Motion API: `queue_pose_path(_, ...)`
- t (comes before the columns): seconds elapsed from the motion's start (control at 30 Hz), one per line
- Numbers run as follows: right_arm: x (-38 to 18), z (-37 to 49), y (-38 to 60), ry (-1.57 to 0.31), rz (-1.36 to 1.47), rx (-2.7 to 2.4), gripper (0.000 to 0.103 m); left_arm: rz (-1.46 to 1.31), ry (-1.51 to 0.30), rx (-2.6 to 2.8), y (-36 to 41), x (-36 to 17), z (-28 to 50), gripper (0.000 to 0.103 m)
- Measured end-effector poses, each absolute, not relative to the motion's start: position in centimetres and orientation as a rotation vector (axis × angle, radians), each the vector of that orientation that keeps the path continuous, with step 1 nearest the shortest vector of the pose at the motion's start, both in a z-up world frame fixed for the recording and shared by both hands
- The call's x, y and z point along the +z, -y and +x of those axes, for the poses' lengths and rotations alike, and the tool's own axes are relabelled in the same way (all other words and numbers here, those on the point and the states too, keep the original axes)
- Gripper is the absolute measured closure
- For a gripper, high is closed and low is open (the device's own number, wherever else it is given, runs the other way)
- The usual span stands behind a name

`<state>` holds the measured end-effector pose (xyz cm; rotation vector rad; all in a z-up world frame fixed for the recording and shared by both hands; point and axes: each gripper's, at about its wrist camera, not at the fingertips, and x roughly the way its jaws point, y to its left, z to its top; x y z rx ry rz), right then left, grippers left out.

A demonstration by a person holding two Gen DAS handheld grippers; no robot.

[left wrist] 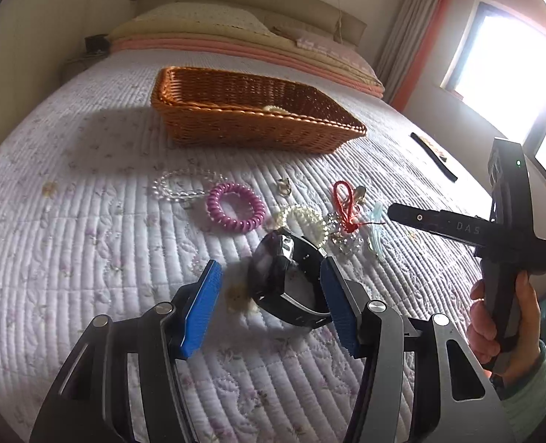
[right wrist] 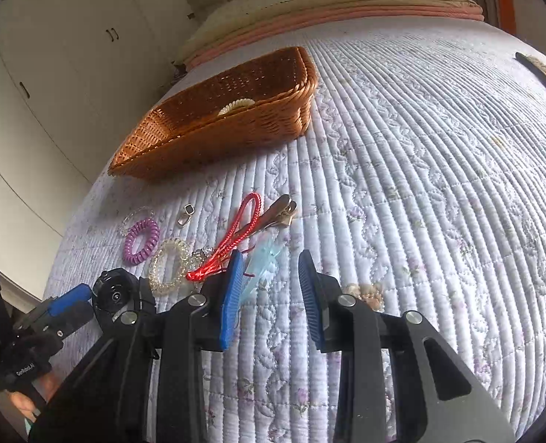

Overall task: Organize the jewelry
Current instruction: 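Grasp the black watch with the left tool while the right tool grasps the light blue hair clip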

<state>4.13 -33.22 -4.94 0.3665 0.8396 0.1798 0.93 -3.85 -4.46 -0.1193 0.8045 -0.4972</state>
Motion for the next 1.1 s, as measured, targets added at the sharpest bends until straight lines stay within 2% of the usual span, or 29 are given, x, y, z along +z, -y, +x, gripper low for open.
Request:
queue_pose_path(0.2,-6.1,6.4,31.7,-0.892,0.338,0.128,0.075,-0.085,-0.832,-0.486,5.0,-5.2,1.4,0.057)
queue_pose_path(0.4,-6.3,6.1,31.6,-0.910,0.258,0.151,0.083,-0.086,-0.861,-0.480,4.6,-5.9,1.9,0.069)
queue_pose_path(0.53,-6.1,5.1,32.0,-0.923,0.167,0.153,0.083,-0.094,-0.873,-0.487,4.0,-6.0,1.9,0.070)
queue_pose_path(0.7,-6.2,4.3,32.5,-0.903,0.187,0.180,0.083,-0.113,-0.881,-0.487,3.9,-6.1,2.2,0.070)
queue_pose_path(0.9,-6.1,2.1,35.0,-0.846,0.402,0.177,0.082,-0.102,-0.881,-0.482,4.3,-6.1,2.3,0.070)
queue_pose_path(1.1,-6.3,1.7,34.1,-0.889,0.433,0.199,0.082,-0.129,-0.876,-0.496,4.1,-6.2,2.3,0.069)
